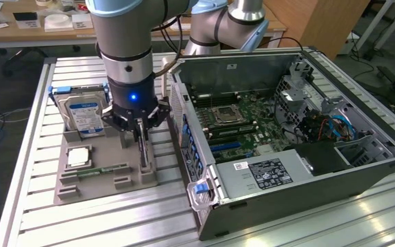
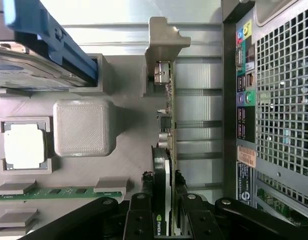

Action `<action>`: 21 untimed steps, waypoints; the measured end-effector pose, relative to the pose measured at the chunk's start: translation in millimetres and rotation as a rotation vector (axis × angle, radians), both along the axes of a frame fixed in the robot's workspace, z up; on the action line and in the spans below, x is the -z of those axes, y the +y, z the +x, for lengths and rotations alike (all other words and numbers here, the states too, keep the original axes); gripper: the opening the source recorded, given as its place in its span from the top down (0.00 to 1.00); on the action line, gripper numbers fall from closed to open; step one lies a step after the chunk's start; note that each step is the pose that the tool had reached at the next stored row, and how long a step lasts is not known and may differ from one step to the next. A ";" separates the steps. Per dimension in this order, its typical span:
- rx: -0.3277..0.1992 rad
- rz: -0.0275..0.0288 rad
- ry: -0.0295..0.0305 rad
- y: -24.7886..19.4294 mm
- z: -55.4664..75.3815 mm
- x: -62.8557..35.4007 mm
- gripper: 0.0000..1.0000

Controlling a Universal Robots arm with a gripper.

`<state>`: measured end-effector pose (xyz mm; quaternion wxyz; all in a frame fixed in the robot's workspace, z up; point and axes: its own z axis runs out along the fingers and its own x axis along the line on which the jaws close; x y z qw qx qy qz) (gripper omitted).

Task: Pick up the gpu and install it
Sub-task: 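Pick up the gpu and move the gpu toward the slot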

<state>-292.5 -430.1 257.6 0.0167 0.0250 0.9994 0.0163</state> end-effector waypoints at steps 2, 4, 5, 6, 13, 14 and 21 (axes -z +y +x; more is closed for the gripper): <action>0.000 0.0011 0.0001 0.0 0.0 -4.5 0.73; 0.000 0.0034 0.0000 0.0 0.0 -8.7 0.73; 0.000 0.0045 0.0001 0.0 0.0 -11.2 0.73; 0.000 0.0054 0.0000 0.0 0.0 -13.7 0.73; 0.000 0.0087 0.0001 0.0 0.0 -30.8 0.73; 0.000 0.0090 0.0000 0.0 0.0 -33.8 0.73; 0.000 0.0092 0.0000 0.0 0.0 -56.6 0.73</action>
